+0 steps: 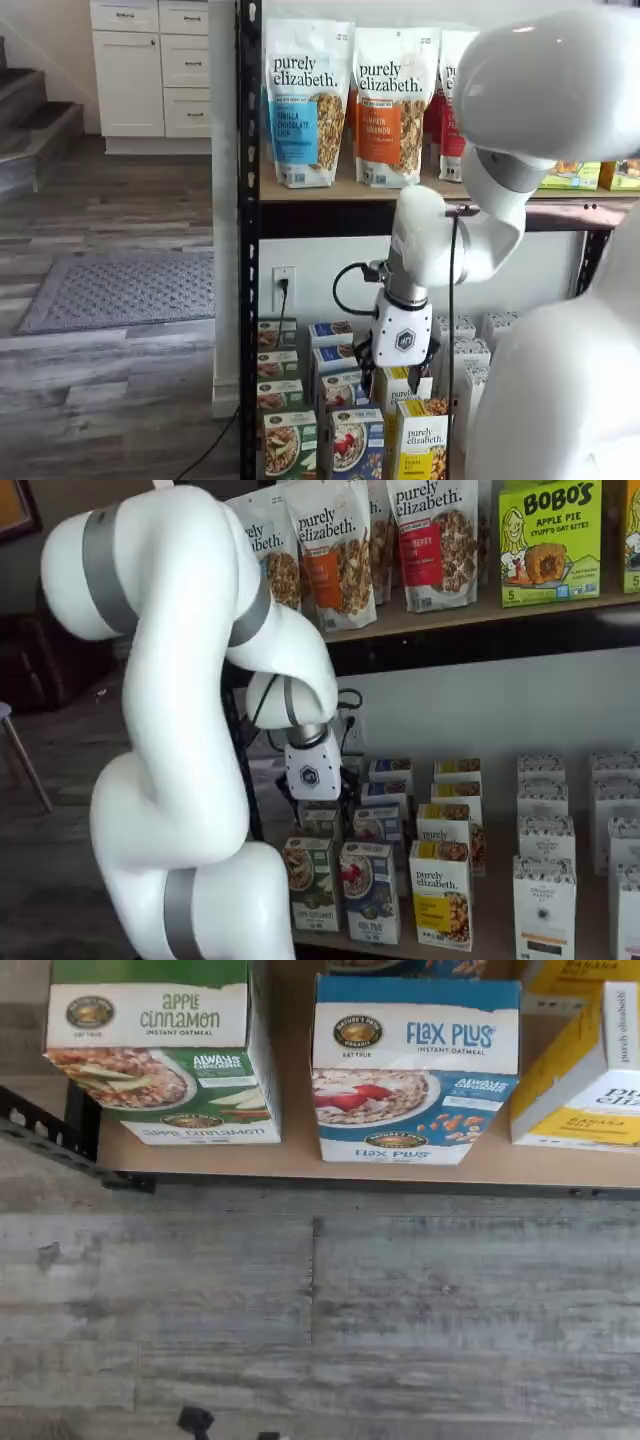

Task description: Pick up the blue and white box that is on the bottom shelf, the second box from the left

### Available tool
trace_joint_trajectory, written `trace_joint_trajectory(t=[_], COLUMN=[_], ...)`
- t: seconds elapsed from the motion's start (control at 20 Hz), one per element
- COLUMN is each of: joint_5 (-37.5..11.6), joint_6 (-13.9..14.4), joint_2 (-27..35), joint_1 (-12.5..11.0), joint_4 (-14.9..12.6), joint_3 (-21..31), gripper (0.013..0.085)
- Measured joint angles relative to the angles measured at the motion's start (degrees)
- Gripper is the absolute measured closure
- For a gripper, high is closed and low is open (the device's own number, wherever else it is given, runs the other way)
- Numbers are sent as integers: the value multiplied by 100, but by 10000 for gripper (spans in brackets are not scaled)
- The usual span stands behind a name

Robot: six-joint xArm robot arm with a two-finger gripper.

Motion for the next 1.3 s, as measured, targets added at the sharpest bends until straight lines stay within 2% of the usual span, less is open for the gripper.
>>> trace_joint_trajectory(t=[0.2, 0.35, 0.95, 1.15, 1.3], joint_5=[-224, -410, -929, -1094, -1136], joint_6=[-79, -1, 47, 212, 459], joint_2=[471, 779, 1529, 1749, 1860], joint_1=[14, 52, 131, 182, 229], joint_4=[97, 43, 57, -73, -287], joint_3=[-194, -323, -633, -714, -774], gripper=[130, 130, 130, 130, 130])
